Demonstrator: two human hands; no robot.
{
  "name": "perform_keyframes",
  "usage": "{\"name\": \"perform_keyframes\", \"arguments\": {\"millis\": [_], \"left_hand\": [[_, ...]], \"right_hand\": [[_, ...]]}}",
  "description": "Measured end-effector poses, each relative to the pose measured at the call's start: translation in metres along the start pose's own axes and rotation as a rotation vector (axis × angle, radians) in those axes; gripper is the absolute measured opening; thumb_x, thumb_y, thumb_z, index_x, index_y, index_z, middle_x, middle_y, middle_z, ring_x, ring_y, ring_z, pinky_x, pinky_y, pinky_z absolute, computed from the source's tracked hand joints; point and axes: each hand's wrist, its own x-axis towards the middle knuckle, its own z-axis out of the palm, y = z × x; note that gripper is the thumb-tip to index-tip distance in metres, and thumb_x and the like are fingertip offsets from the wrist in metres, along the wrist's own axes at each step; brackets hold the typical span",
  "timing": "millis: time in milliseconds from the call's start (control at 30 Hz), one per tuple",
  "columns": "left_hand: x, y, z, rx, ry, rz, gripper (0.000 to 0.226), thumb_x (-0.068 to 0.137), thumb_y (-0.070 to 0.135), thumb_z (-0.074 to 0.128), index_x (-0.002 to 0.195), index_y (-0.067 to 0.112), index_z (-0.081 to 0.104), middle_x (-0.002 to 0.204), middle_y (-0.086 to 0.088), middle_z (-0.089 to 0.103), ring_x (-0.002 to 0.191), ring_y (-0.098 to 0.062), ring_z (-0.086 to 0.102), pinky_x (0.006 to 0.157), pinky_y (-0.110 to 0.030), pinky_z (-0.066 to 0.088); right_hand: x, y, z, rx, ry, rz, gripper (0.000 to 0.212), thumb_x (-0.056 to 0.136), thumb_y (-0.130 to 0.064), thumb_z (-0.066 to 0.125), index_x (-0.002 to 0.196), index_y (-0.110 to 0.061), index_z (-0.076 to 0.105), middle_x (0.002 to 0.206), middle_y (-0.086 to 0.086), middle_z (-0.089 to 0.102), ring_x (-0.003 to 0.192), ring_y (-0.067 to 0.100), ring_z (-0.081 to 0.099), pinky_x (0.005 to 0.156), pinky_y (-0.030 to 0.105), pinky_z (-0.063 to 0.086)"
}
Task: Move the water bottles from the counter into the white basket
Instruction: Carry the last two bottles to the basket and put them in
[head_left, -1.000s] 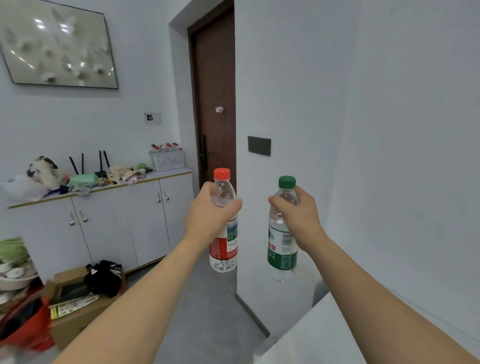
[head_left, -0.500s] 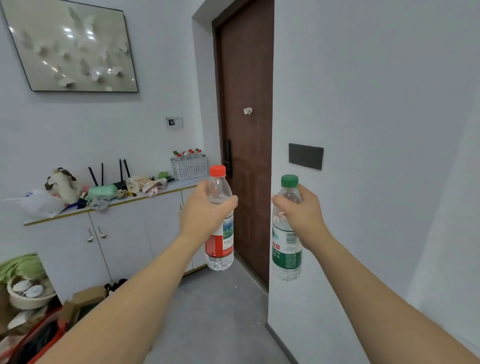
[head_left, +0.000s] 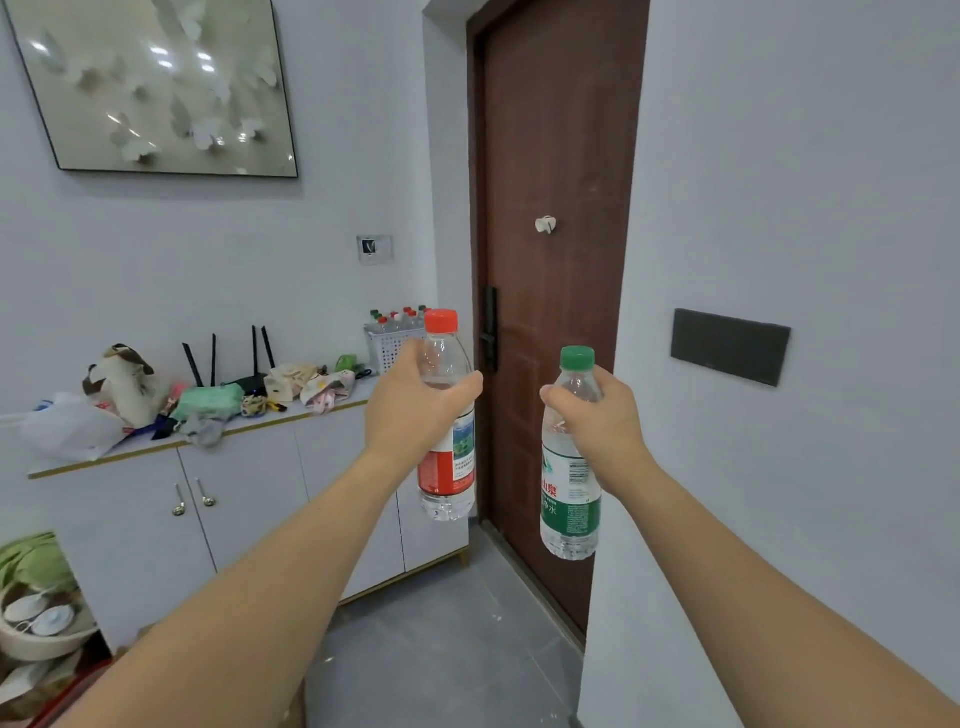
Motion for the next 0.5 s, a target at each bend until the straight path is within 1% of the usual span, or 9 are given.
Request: {"name": "perform_keyframes", "arguments": {"millis": [67, 167, 267, 333, 433, 500], "left_hand": [[0.032, -0.023, 0.004, -0.015, 0.022, 0.017, 0.070, 0.069, 0.066, 0.067, 0.130, 0.037, 0.048, 0.113, 0.021, 0.058, 0.094, -0.007, 0.058, 0.072, -0.027, 0.051], [0.086, -0.055, 0.008, -0.053, 0.023, 0.002, 0.057, 0.066, 0.064, 0.068, 0.117, 0.044, 0.050, 0.106, 0.021, 0.065, 0.092, -0.008, 0.065, 0.074, -0.032, 0.055], [0.138, -0.083, 0.011, -0.043, 0.030, 0.006, 0.053, 0.065, 0.064, 0.067, 0.112, 0.045, 0.050, 0.092, 0.026, 0.063, 0.082, 0.000, 0.063, 0.065, -0.025, 0.050], [0.168, -0.099, 0.013, -0.036, 0.036, -0.004, 0.054, 0.064, 0.064, 0.067, 0.111, 0.043, 0.051, 0.089, 0.026, 0.062, 0.080, 0.001, 0.062, 0.066, -0.027, 0.051], [0.202, -0.121, 0.018, -0.033, 0.027, 0.001, 0.039, 0.065, 0.063, 0.067, 0.095, 0.048, 0.048, 0.085, 0.024, 0.063, 0.076, 0.000, 0.063, 0.064, -0.029, 0.052], [0.218, -0.133, 0.021, -0.025, 0.023, 0.019, 0.033, 0.065, 0.063, 0.066, 0.090, 0.055, 0.047, 0.082, 0.025, 0.062, 0.073, 0.002, 0.062, 0.060, -0.025, 0.049]], "right_hand": [[0.027, 0.014, 0.025, 0.004, -0.006, -0.008, 0.012, 0.073, -0.037, 0.072, 0.072, -0.031, 0.061, 0.067, -0.009, 0.066, 0.068, 0.013, 0.068, 0.063, 0.029, 0.049], [0.073, 0.029, 0.065, 0.027, -0.013, 0.000, 0.012, 0.077, -0.031, 0.073, 0.076, -0.026, 0.061, 0.065, -0.010, 0.066, 0.064, 0.008, 0.067, 0.060, 0.026, 0.046], [0.116, 0.037, 0.102, 0.032, -0.026, 0.012, 0.013, 0.077, -0.026, 0.073, 0.074, -0.023, 0.061, 0.063, -0.008, 0.064, 0.063, 0.012, 0.066, 0.061, 0.029, 0.049], [0.141, 0.044, 0.122, 0.055, -0.030, 0.009, 0.014, 0.075, -0.023, 0.074, 0.072, -0.021, 0.060, 0.062, -0.005, 0.063, 0.062, 0.014, 0.063, 0.063, 0.032, 0.052], [0.174, 0.053, 0.146, 0.084, -0.018, 0.007, 0.014, 0.073, -0.021, 0.074, 0.072, -0.019, 0.060, 0.061, -0.004, 0.062, 0.059, 0.012, 0.061, 0.063, 0.033, 0.052], [0.192, 0.059, 0.159, 0.080, -0.009, 0.017, 0.014, 0.073, -0.022, 0.074, 0.071, -0.021, 0.060, 0.061, -0.004, 0.062, 0.061, 0.015, 0.061, 0.065, 0.034, 0.051]]}}
